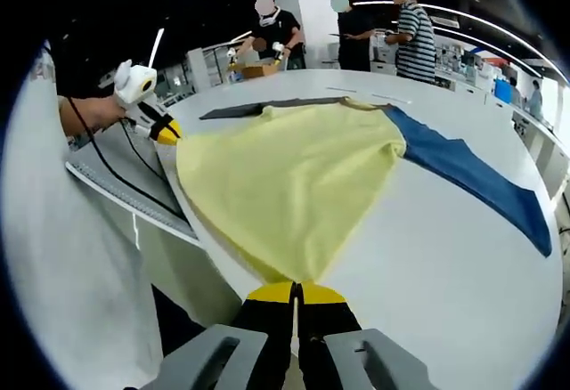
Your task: Fold the garment on the visible template until the final outline fits inside the template.
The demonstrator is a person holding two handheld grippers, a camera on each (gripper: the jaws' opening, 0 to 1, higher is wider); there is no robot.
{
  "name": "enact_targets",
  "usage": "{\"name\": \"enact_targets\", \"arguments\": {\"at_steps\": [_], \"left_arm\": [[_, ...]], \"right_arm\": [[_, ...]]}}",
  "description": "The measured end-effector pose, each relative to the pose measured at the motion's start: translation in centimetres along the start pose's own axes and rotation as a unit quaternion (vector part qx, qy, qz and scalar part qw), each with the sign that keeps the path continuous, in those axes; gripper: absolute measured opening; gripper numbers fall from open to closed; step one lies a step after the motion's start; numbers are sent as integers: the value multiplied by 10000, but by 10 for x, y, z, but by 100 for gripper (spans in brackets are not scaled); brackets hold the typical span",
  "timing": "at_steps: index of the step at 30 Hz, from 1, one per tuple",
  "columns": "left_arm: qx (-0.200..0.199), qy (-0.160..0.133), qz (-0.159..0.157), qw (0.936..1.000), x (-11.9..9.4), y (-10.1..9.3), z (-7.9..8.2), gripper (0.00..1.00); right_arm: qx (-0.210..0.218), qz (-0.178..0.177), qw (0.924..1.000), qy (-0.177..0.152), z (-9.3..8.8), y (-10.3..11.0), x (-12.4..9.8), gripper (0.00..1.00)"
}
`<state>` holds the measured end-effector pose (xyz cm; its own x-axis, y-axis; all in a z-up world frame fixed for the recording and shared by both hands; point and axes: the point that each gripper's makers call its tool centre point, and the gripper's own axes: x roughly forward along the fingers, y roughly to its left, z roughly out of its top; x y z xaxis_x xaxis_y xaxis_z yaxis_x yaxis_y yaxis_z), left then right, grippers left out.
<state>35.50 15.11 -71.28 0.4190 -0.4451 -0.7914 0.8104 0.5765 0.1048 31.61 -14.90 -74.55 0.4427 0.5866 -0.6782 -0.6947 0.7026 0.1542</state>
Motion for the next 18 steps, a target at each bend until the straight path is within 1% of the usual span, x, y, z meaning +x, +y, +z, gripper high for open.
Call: {"name": "enact_targets", "arguments": {"at_steps": [2,7,10,14,17,18], "left_arm": [[146,-8,16,9999,6,-1,6,0],[160,-34,-49,9999,26,-8,13,0],[151,20,-66,9999,35,-11,12,0],[141,39,-21,9999,37,-11,11,0],[100,65,30,9999,37,-10,7,6],[76,101,57,9999,37,-8,4,6]], "right_arm": [[7,6,10000,-5,0,0,0,0],[-8,19,10000,6,0,1,-1,0],[-6,21,10000,7,0,1,-1,0],[-10,29,10000,7,-1,1,-2,0],[-5,38,10000,0,-1,1,-2,0],[-5,38,10000,-4,-1,1,-2,0]]}}
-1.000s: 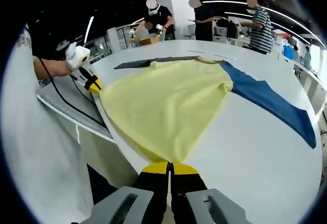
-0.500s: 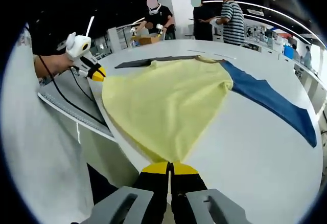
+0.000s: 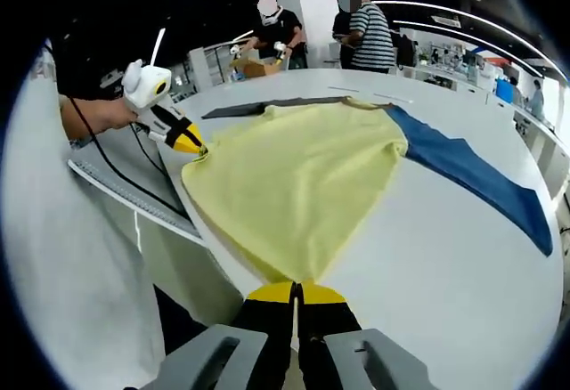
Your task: Fold the garment on the visible template until the final outline fits inside the template.
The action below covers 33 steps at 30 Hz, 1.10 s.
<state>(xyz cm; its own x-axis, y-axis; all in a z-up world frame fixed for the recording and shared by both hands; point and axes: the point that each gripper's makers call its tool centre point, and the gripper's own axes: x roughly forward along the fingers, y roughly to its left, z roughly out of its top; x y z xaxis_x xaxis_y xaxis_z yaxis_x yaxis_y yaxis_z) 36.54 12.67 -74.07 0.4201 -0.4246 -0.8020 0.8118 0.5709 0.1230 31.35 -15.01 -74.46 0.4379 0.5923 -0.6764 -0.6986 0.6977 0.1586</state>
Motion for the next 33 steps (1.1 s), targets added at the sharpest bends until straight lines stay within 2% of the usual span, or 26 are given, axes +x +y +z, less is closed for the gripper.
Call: {"name": "enact_targets", "arguments": {"at_steps": [11,19,24,33], "left_arm": [[-74,52,83,9999,7,-2,-5,1],[36,72,91,9999,-2,-2,-9,0],[9,159,84,9998,-13,0,-19,0],[-5,447,48,9990,-38,0,-48,0]], "right_arm": [[-2,22,10000,-17,-2,0,1,0],[-36,37,10000,-39,-1,1,-1,0],[-57,42,10000,-42,0,1,-2,0],[-62,30,10000,-38,-2,1,-4,0]]}}
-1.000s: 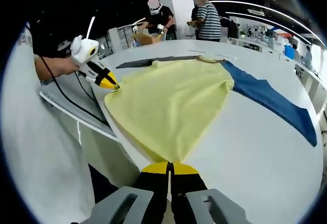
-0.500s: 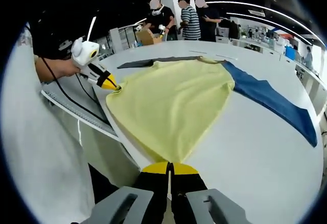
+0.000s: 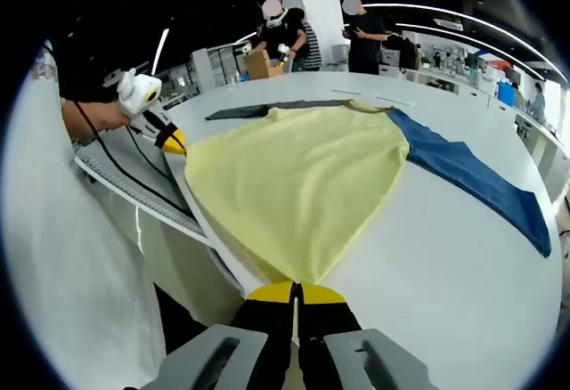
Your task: Fold the garment on the visible template until the final outline fits inside the template.
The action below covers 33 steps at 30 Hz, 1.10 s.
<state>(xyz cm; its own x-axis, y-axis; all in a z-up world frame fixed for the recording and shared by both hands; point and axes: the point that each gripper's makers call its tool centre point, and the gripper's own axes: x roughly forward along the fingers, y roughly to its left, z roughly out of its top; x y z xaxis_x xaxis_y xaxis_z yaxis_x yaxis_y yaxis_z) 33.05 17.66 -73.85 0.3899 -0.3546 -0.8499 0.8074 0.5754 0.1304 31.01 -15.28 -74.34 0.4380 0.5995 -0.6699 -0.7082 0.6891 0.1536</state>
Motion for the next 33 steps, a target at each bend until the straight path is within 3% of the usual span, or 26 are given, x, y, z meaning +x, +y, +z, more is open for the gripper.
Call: {"name": "enact_targets", "arguments": {"at_steps": [10,33], "left_arm": [[14,294,-225,9993,-4,-9,-28,0],[-221,259,-403,9986,0,-16,-37,0]], "right_arm": [[17,-82,9999,97,-5,-3,-4,0],[85,-99,9995,272,-16,1,-4,0]]}}
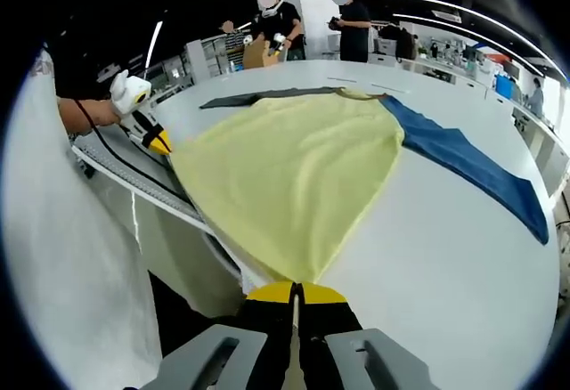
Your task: Fold the garment on the visible template until the final outline fits inside the template.
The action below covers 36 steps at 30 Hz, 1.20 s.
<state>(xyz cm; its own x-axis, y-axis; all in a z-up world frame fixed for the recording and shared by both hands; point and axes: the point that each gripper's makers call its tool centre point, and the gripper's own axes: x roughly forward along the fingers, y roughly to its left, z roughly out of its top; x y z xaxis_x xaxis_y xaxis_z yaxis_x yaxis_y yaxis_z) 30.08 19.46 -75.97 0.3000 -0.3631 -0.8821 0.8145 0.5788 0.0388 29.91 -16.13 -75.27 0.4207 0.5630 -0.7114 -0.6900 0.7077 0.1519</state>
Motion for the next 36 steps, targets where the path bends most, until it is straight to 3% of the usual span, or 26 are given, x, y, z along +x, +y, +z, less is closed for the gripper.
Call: {"name": "enact_targets", "arguments": {"at_steps": [7,16,27,36], "left_arm": [[-320,-185,-36,9993,-3,1,4,5],[-589,-518,111,9969,-9,19,11,19],[-983,-1350,412,9851,-22,40,45,24],[-1227,-1929,296,9731,-26,41,71,35]], "right_arm": [[3,57,10000,11,0,1,-1,5],[91,78,9998,-152,12,-6,-5,9],[322,-171,9976,-587,39,-31,-11,18],[384,-285,9956,-802,52,-43,-15,21]]}}
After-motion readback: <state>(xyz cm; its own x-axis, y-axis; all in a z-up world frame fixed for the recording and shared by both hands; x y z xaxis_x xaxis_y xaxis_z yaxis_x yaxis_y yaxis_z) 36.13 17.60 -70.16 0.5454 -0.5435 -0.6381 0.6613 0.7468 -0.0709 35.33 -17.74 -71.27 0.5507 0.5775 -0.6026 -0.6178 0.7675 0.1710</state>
